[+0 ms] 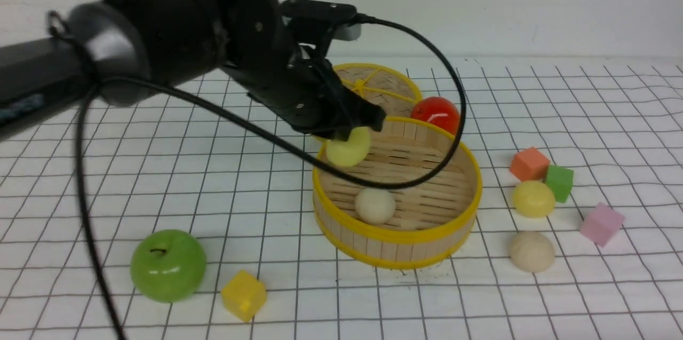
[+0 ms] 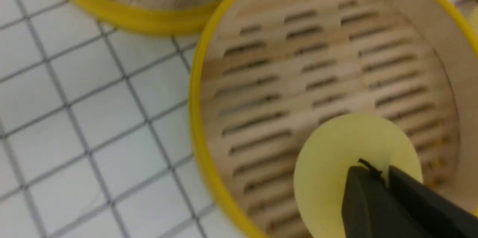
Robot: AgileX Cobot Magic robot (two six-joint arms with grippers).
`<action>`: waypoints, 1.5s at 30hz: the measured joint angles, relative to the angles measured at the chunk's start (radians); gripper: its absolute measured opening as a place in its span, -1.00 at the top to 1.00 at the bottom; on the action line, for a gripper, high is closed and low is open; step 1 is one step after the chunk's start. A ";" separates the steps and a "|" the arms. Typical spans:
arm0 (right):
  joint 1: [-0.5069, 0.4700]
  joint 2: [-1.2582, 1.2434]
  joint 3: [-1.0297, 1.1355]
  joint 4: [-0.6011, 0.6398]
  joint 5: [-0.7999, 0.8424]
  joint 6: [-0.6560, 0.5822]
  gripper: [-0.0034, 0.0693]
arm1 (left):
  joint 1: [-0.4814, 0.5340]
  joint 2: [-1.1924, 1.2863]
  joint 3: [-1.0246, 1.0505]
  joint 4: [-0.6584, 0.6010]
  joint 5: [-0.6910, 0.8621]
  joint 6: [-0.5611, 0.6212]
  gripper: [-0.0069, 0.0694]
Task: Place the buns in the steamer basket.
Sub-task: Use the left arm to put the steamed stuffed bun into the steamer, then use the right arm to grab a steamed stuffed bun
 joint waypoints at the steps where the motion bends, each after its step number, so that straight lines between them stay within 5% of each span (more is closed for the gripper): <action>1: 0.000 0.000 0.000 0.000 0.000 0.000 0.24 | 0.000 0.040 -0.027 0.000 -0.011 0.000 0.85; 9: 0.000 0.000 0.000 0.000 0.000 0.000 0.24 | 0.002 0.307 -0.216 0.053 0.013 0.007 0.51; 15: 0.000 0.000 0.000 0.000 0.000 0.000 0.24 | 0.002 0.319 -0.338 0.094 0.162 -0.044 -0.30; 18: 0.000 0.000 0.000 0.000 0.000 0.000 0.24 | 0.002 0.262 -0.375 0.098 0.290 -0.051 -0.46; 21: 0.000 0.000 0.000 0.000 0.000 0.000 0.24 | 0.002 0.166 -0.376 0.103 0.373 -0.056 -0.33; 27: 0.000 0.000 0.000 0.000 0.000 0.000 0.24 | 0.002 -0.172 -0.197 0.086 0.356 -0.076 0.81; 30: 0.000 0.000 0.000 0.000 0.000 0.000 0.24 | 0.002 -0.300 -0.052 0.054 0.276 -0.076 0.85; 39: 0.000 0.000 0.000 0.000 0.000 0.000 0.24 | 0.003 -1.019 0.846 -0.061 -0.298 -0.076 0.85; 45: 0.000 0.000 0.000 0.000 0.000 0.000 0.24 | 0.003 -1.298 1.206 -0.093 -0.548 -0.078 0.85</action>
